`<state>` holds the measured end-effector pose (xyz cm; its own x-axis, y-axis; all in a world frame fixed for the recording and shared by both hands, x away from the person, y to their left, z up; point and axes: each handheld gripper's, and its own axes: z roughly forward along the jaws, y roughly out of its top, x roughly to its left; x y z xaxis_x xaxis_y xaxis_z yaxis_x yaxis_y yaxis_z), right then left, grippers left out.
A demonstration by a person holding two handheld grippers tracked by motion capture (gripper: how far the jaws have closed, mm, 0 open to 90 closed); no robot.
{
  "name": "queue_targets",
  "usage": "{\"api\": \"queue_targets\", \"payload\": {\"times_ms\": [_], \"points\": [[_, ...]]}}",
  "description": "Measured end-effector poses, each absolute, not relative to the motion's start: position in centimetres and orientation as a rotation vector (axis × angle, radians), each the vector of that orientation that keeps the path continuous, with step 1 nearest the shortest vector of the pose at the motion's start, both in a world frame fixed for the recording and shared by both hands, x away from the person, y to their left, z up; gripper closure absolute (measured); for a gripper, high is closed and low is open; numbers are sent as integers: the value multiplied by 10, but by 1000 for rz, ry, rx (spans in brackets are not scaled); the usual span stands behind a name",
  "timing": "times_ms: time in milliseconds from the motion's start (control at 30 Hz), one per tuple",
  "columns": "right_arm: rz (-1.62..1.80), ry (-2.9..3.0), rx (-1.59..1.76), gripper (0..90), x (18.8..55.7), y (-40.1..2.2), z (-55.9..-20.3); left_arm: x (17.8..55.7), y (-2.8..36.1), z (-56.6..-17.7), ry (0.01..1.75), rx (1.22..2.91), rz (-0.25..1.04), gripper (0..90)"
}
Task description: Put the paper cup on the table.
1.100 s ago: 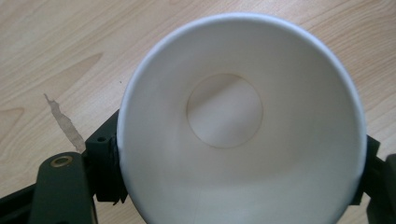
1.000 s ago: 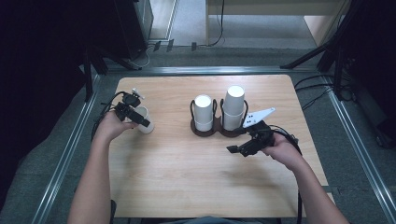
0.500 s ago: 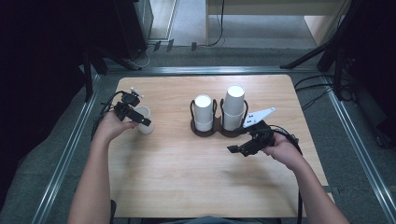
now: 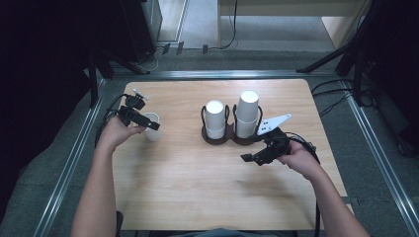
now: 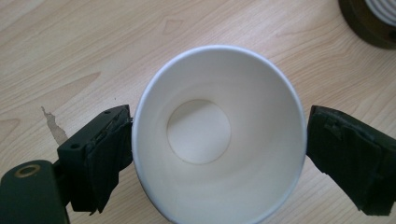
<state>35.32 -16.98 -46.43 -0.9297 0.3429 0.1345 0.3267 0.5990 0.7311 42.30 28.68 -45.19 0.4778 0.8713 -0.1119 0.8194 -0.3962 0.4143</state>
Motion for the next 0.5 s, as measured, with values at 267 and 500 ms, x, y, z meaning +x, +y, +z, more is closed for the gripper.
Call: {"api": "queue_targets", "payload": {"times_ms": [267,500], "points": [[1245,2805,578,229,353,-168,-466,422,285,-445,1393,2300,186,71],[1252,2802,583,229,354,-170,-466,420,286,-436,1390,2263,197,71]]}}
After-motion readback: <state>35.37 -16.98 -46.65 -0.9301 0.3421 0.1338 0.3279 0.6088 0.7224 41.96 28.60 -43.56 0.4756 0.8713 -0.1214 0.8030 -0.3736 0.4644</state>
